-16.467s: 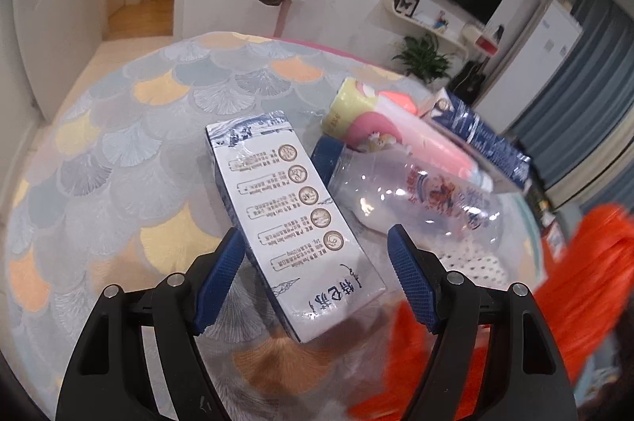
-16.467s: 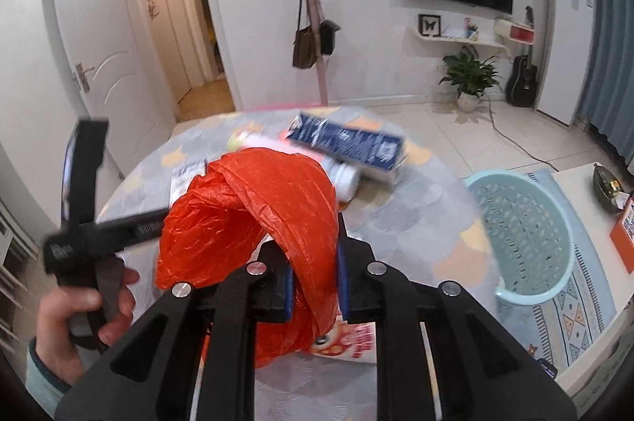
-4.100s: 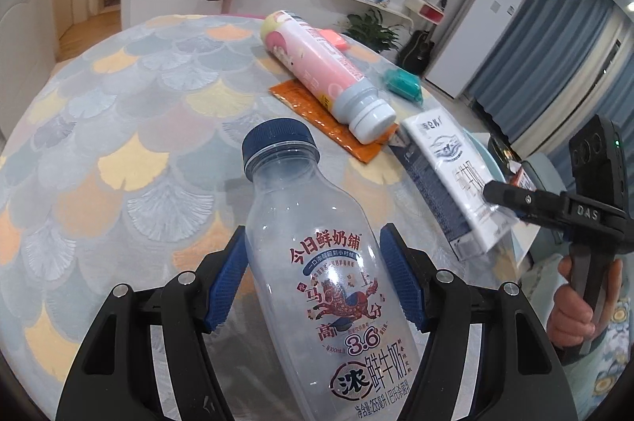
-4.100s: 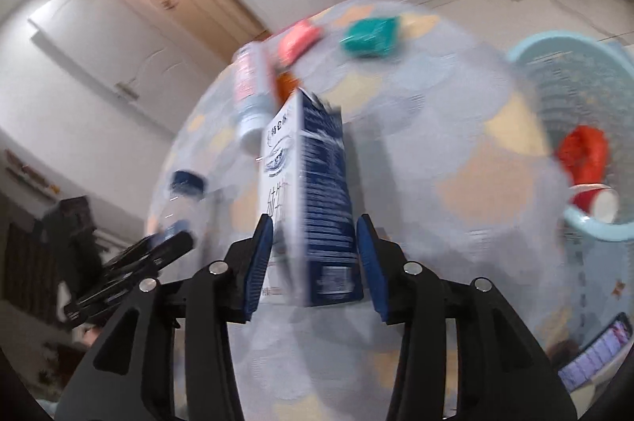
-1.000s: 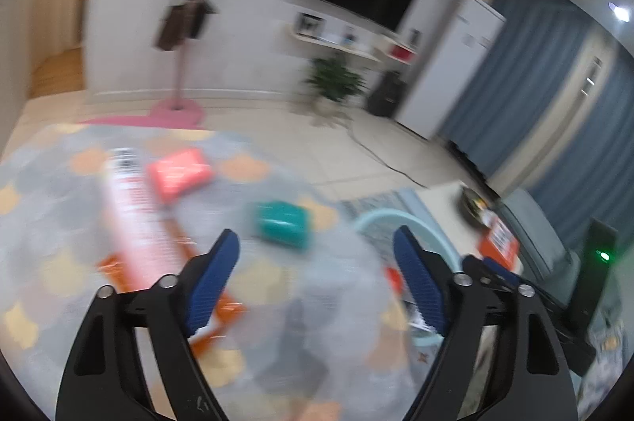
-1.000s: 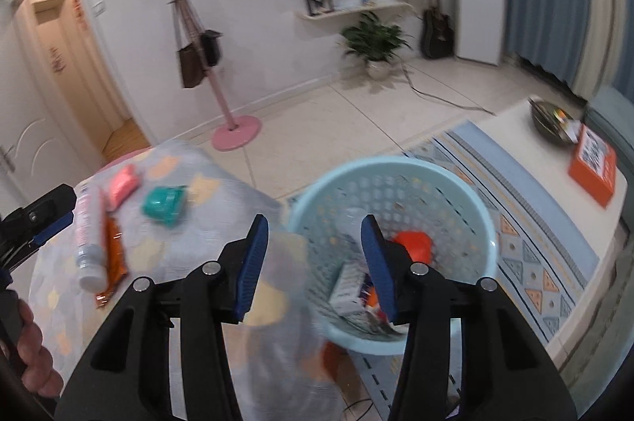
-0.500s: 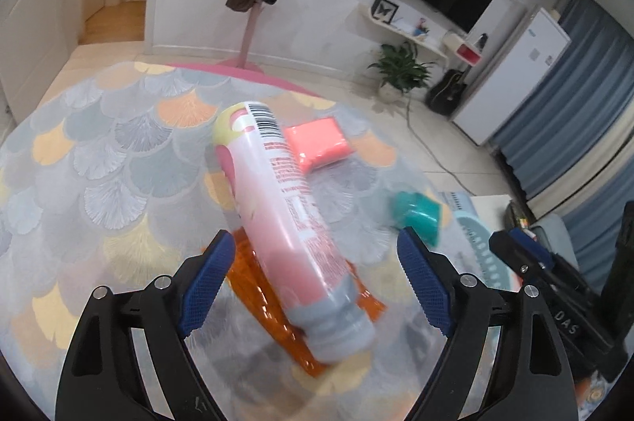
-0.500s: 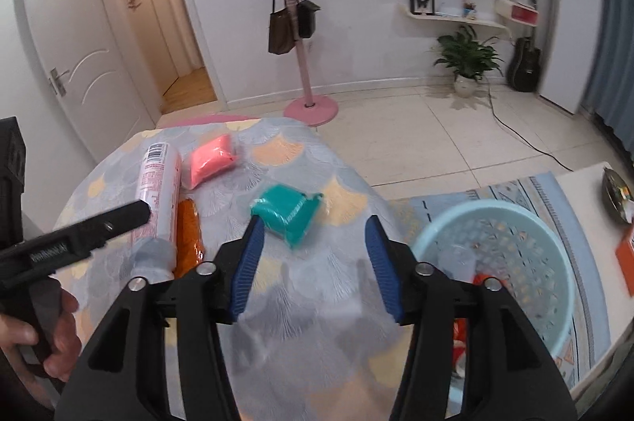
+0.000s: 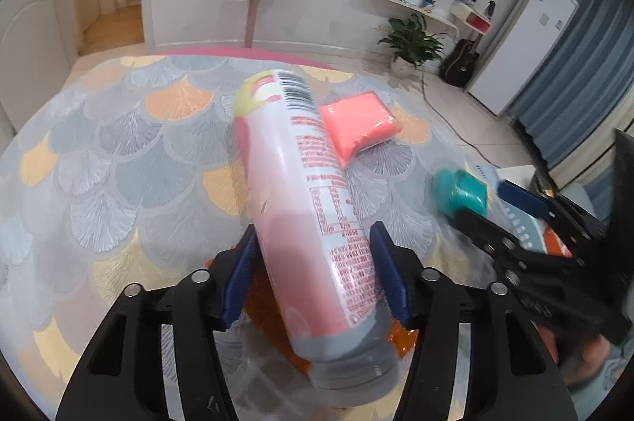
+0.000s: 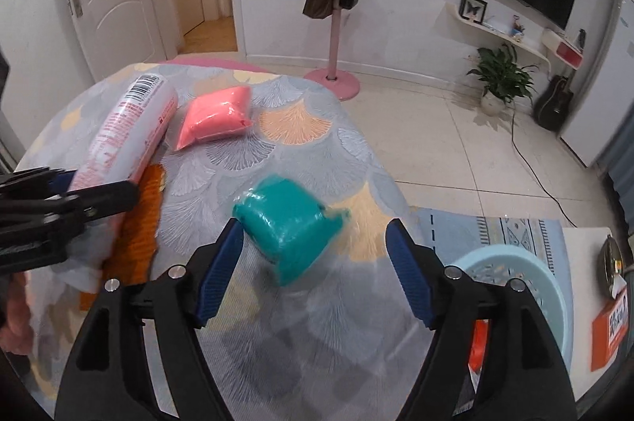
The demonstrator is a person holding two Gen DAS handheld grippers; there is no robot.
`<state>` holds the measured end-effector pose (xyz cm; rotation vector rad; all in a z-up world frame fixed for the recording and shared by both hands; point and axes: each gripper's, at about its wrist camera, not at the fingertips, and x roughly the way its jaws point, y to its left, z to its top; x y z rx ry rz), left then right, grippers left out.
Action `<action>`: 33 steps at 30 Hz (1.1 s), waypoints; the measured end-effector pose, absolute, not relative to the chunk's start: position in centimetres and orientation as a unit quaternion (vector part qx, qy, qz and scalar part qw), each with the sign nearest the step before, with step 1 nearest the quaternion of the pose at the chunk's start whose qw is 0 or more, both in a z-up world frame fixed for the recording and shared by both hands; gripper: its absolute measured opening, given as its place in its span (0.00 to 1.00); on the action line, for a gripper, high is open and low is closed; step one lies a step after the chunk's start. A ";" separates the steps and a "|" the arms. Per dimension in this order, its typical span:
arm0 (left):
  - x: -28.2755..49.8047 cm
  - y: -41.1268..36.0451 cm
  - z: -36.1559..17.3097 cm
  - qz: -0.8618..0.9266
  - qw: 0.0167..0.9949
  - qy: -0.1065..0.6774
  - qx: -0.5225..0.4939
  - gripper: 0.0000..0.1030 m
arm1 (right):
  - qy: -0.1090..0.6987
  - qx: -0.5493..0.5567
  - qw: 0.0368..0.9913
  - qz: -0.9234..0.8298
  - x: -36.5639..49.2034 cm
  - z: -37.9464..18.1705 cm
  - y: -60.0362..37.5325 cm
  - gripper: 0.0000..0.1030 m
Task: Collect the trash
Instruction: 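Grasp the pink spray can with the left tool while the right tool grasps the teal bag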
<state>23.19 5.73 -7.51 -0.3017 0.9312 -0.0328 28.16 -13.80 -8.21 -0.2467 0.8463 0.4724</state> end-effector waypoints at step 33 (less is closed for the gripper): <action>15.3 2.9 -2.4 -0.128 0.907 0.370 -0.157 0.49 | 0.281 -0.101 0.932 0.207 17.5 -1.2 -17.3 0.35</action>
